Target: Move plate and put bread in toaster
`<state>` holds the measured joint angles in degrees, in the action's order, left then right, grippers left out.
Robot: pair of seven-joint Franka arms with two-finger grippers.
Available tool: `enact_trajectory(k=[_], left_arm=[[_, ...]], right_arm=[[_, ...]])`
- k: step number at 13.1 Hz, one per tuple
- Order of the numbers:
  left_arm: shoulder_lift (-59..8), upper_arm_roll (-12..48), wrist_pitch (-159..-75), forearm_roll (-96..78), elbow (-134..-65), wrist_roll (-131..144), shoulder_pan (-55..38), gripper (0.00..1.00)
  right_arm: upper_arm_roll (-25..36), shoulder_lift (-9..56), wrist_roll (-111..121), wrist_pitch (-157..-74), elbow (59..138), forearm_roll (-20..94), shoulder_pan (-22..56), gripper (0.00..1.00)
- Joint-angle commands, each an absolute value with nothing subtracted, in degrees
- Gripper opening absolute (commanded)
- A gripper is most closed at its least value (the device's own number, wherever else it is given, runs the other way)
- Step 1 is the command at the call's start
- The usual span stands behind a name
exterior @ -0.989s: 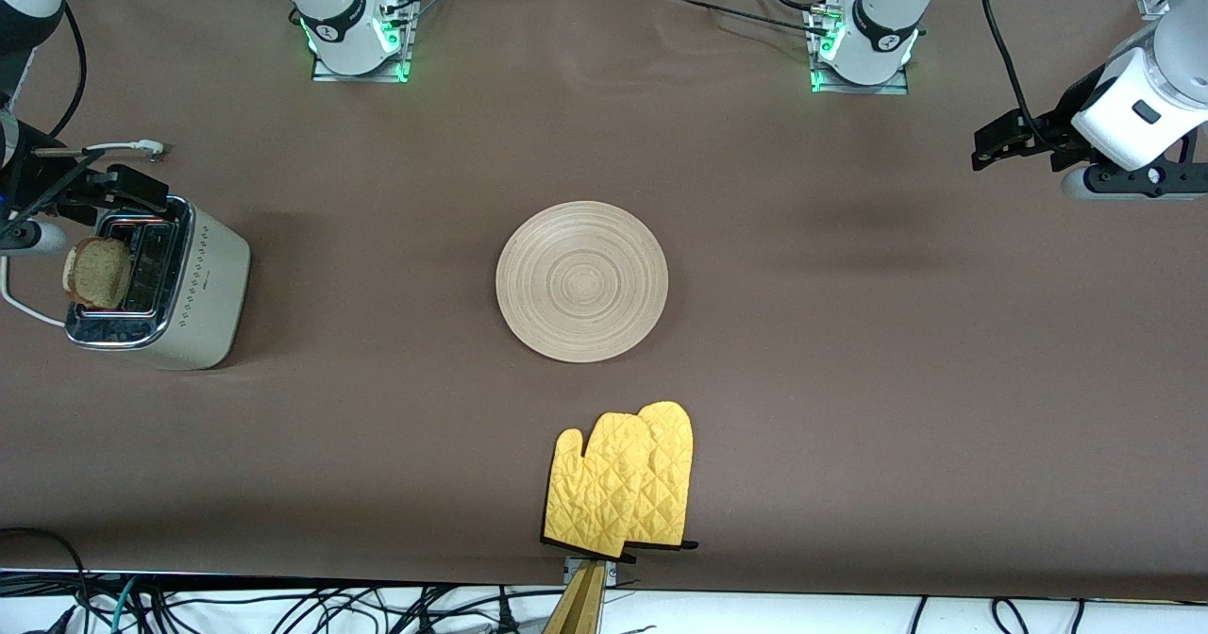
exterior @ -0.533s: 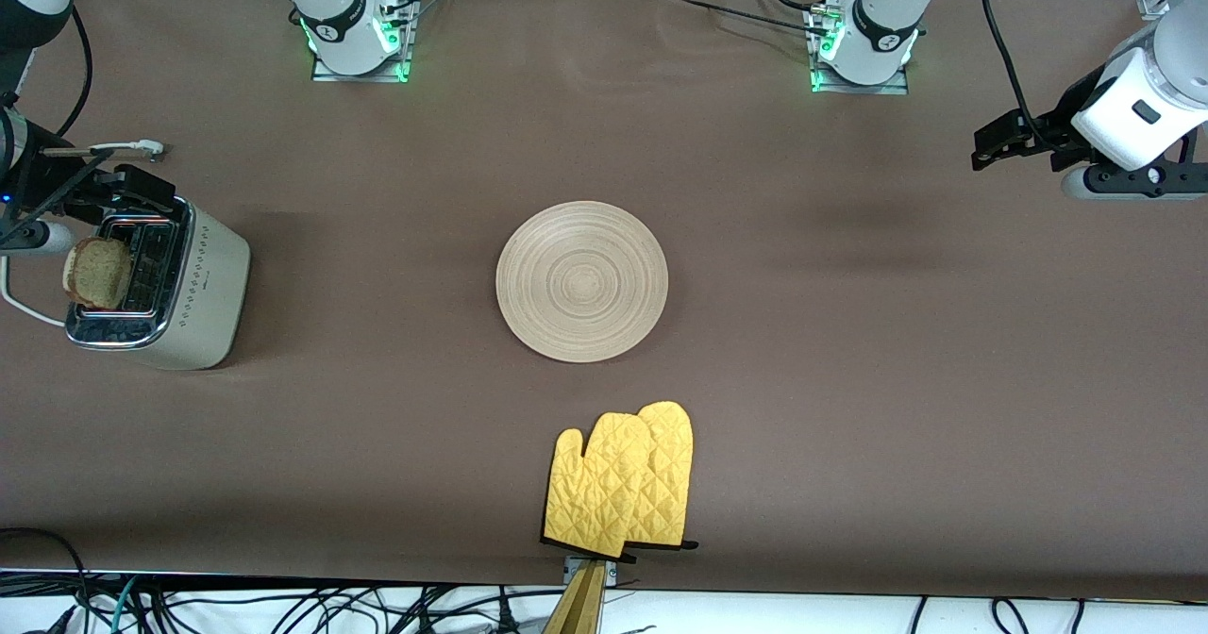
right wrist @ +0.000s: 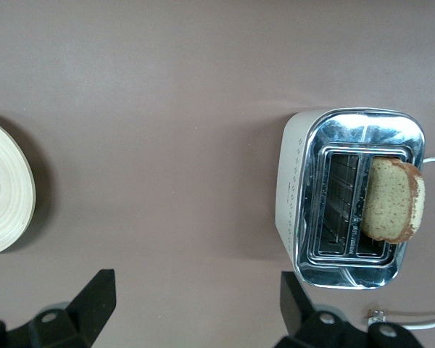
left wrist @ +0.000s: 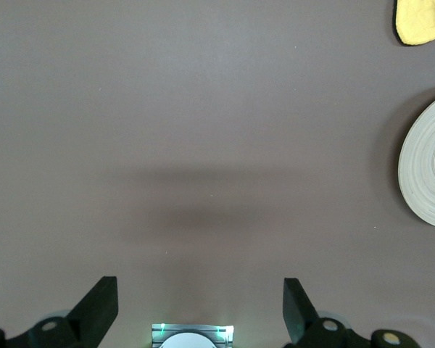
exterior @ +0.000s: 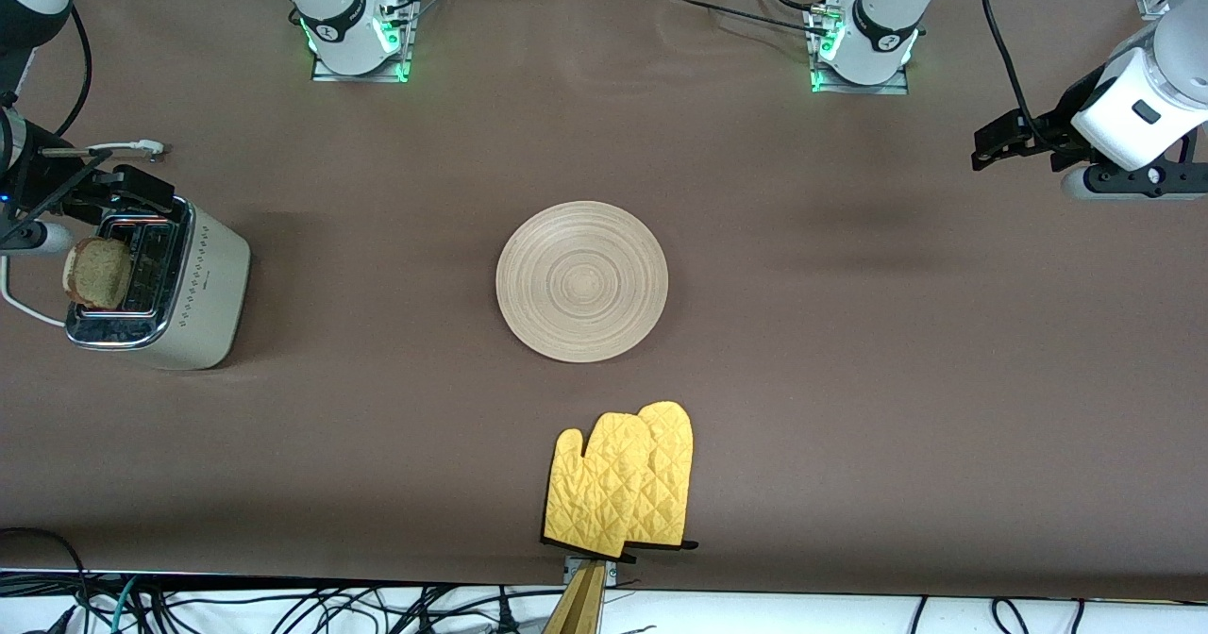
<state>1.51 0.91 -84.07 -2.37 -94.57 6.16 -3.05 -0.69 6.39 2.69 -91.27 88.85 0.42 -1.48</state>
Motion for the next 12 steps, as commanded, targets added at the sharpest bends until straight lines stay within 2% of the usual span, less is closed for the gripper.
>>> enact_trajectory(k=[1,12], left_arm=[[1.4,1.1,-83.2,-2.7,-93.8,6.5,-2.8,1.00],[1.4,1.1,-83.2,-2.7,-93.8,6.5,-2.8,1.00]], right_arm=[[-1.5,6.2,2.1,-90.8,88.0,-0.4,-2.4,1.00],[-0.6,6.5,2.3,-90.6,88.0,-1.0,-2.9,1.00]])
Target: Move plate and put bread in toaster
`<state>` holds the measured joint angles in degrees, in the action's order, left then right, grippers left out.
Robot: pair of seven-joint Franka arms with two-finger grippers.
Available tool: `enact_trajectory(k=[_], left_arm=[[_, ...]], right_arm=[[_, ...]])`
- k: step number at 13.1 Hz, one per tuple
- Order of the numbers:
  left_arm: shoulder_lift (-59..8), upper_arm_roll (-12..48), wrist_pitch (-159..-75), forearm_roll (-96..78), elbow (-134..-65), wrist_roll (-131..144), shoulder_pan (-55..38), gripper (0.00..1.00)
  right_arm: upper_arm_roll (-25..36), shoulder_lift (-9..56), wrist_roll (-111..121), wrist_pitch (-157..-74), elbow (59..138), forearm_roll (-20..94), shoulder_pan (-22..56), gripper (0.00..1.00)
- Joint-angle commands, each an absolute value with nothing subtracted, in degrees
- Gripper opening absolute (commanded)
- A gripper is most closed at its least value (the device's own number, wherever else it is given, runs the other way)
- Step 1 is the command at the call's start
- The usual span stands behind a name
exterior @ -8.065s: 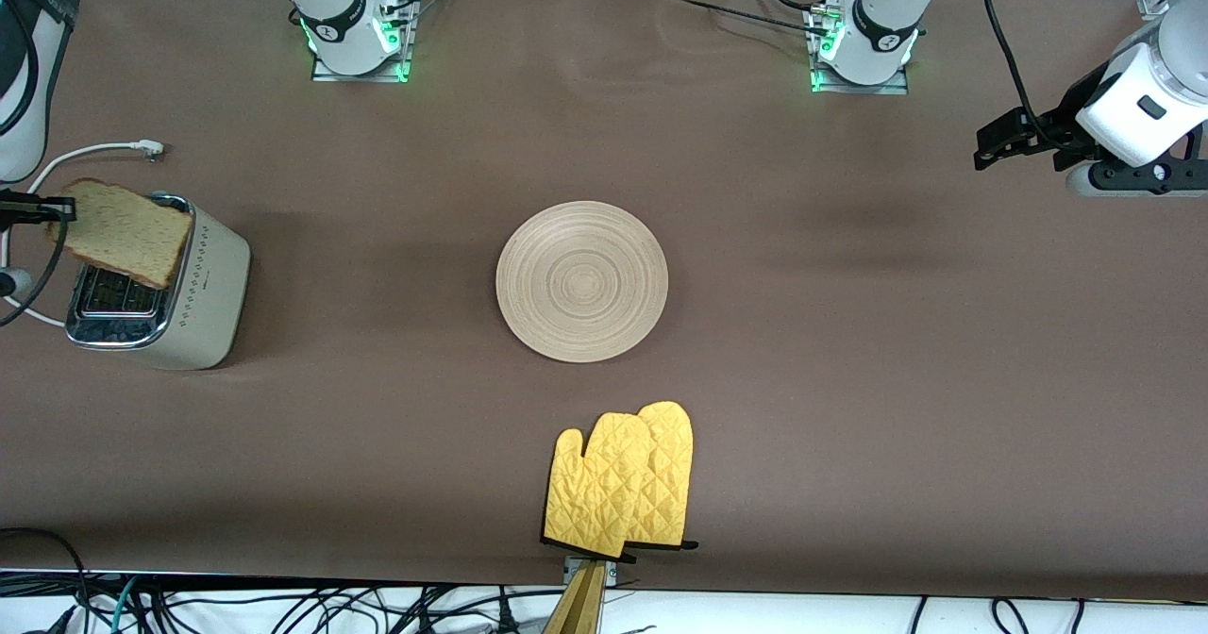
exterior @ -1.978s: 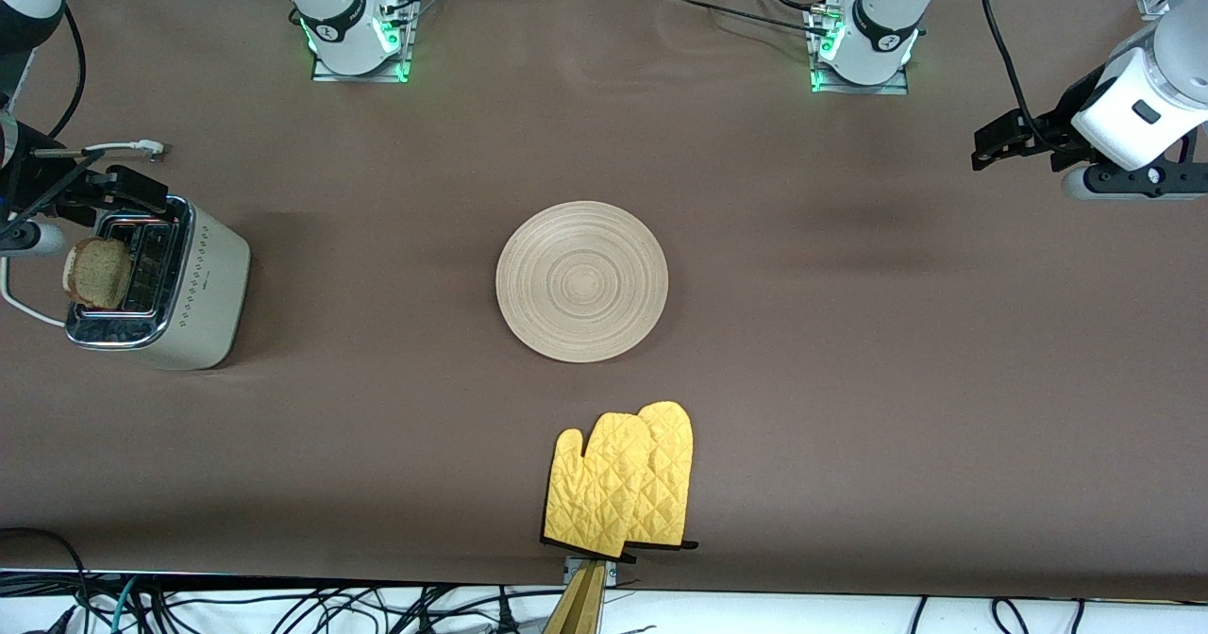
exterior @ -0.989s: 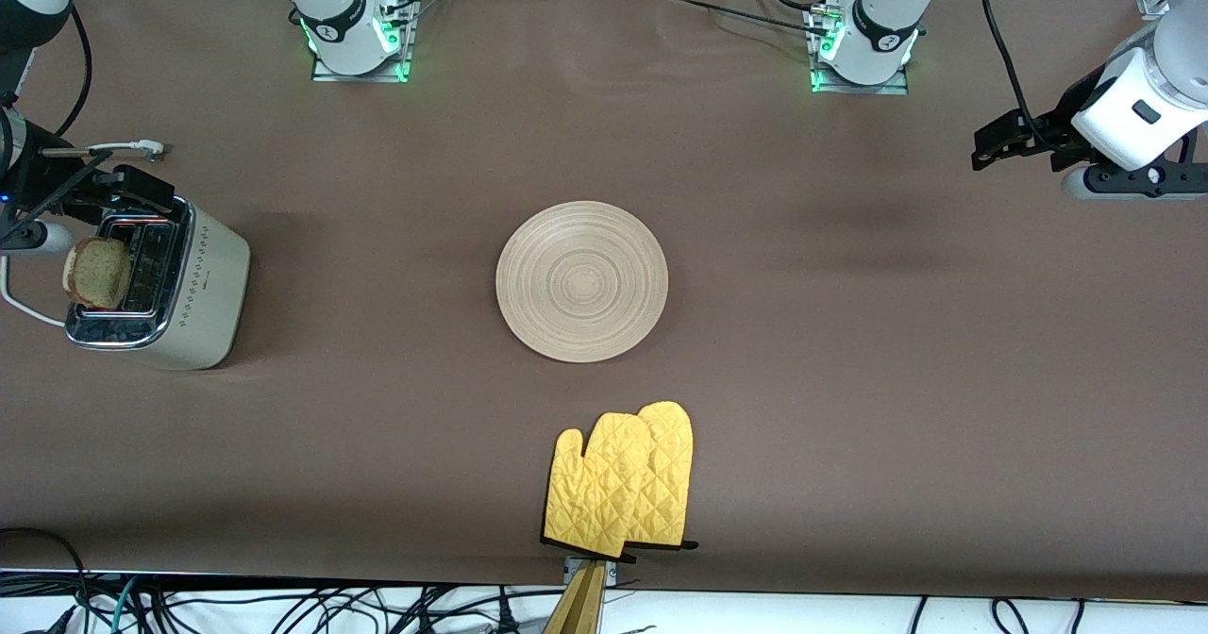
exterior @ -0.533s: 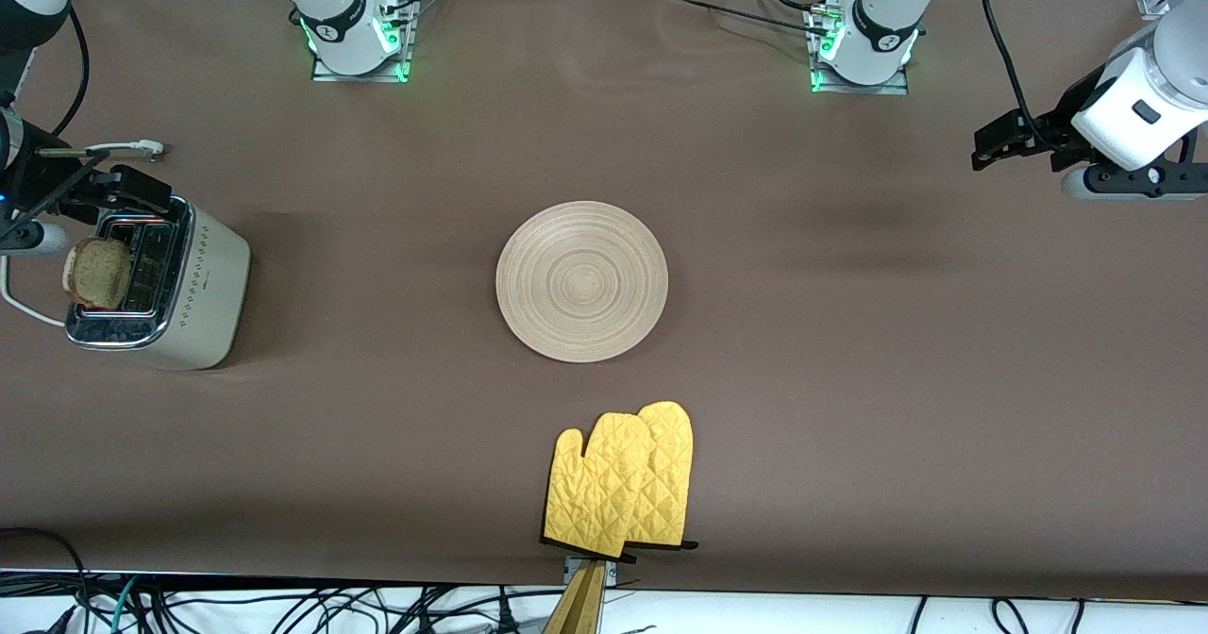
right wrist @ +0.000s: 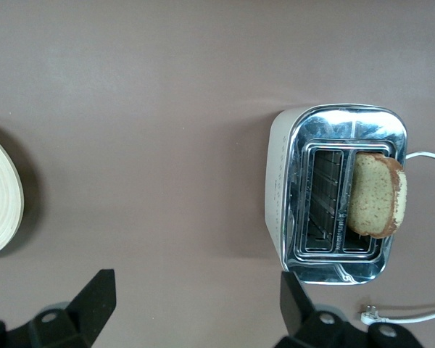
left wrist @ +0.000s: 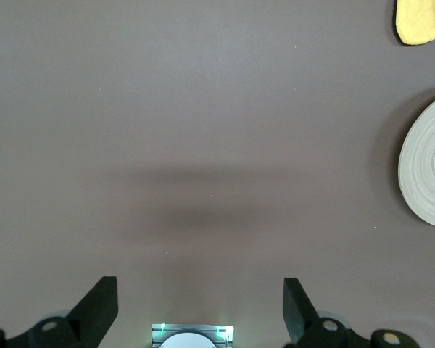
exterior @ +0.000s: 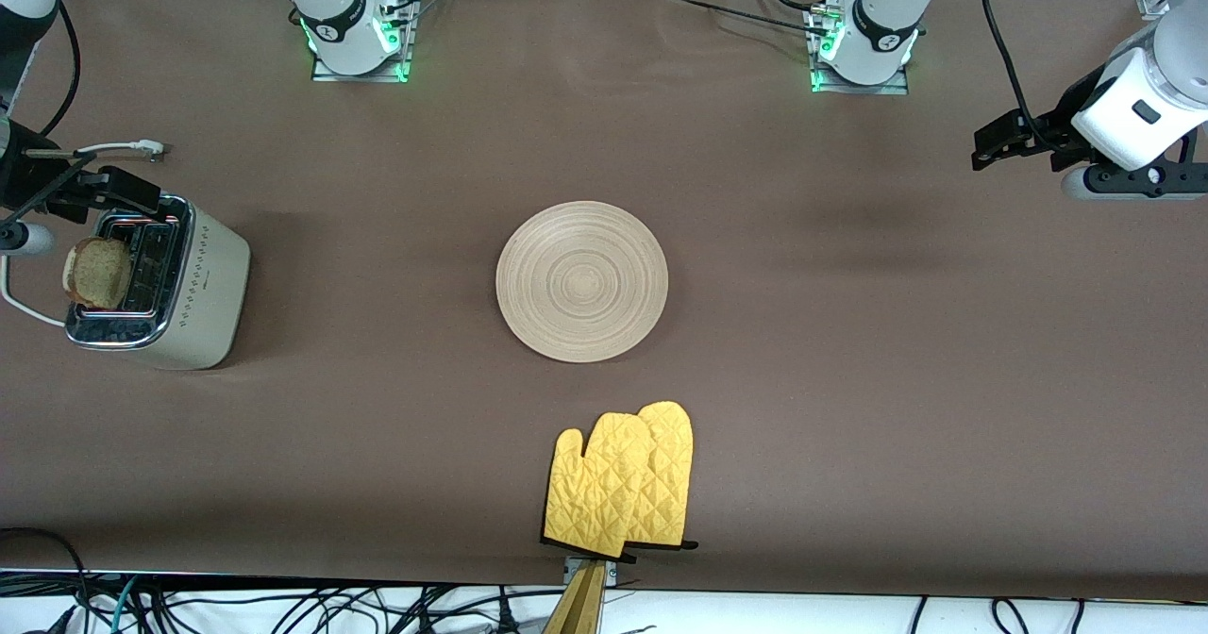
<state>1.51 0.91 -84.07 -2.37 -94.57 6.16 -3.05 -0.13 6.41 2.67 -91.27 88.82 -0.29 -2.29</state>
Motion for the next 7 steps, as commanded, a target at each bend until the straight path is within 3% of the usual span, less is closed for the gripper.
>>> enact_trajectory(k=[1,7], left_arm=[[1.4,1.1,-83.2,-2.7,-93.8,6.5,-2.8,1.00],[1.3,1.1,-83.2,-2.7,-94.0,6.4,-2.8,1.00]], right_arm=[[-0.6,6.5,2.3,-90.6,88.0,-1.0,-2.9,1.00],[-0.6,6.5,2.3,-90.6,88.1,-1.4,-2.8,1.00]])
